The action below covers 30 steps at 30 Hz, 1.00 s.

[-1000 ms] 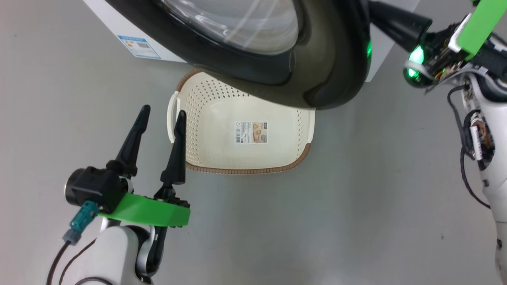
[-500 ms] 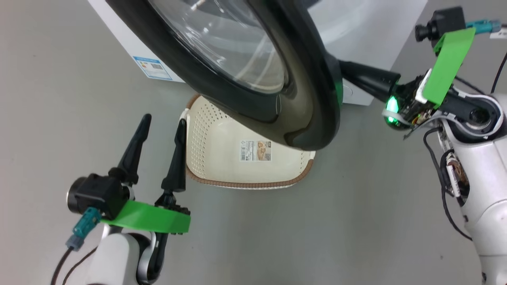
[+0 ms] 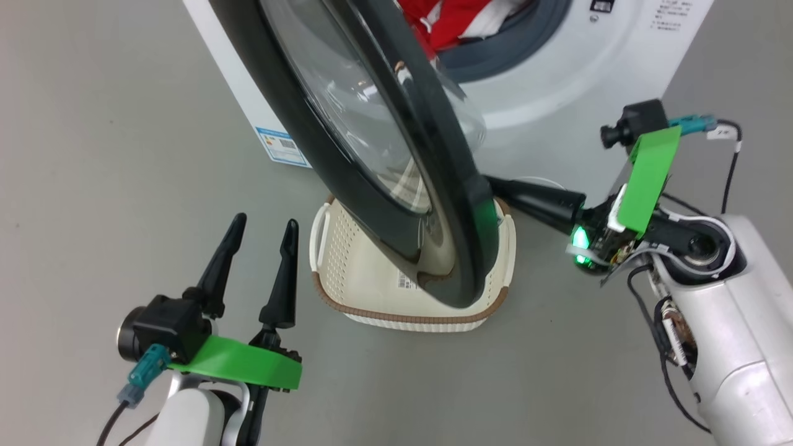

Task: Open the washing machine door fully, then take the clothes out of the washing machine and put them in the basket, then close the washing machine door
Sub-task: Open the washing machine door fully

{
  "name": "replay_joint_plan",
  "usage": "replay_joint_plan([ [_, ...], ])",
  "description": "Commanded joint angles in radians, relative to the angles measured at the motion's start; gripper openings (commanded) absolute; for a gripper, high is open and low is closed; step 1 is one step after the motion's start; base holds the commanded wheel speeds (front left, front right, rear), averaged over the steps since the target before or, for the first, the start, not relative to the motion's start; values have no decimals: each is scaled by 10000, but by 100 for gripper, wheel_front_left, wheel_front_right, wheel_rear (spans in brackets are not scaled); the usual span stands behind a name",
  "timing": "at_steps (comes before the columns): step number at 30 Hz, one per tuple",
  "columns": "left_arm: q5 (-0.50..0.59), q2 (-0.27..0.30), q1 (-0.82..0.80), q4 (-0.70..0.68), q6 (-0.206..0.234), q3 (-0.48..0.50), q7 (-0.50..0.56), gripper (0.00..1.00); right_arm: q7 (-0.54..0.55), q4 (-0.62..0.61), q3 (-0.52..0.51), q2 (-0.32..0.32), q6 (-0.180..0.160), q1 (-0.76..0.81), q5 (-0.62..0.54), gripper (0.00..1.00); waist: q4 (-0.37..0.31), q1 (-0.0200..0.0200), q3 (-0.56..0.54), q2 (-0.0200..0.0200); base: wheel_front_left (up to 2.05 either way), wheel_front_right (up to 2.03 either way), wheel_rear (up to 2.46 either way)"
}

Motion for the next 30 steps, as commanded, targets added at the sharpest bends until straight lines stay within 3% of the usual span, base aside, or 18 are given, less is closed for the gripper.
replay_joint_plan([
  [1, -18, 244, 39, -188, 6, 279, -76, 100, 152, -272, 229, 312, 77, 159, 23, 0, 260, 0, -356, 0, 0, 0, 0],
  [30, -323, 244, 477, 413, 180, -76, -76, 100, 86, 273, 556, 705, 77, 978, -425, 0, 2307, 0, -1671, 0, 0, 0, 0],
])
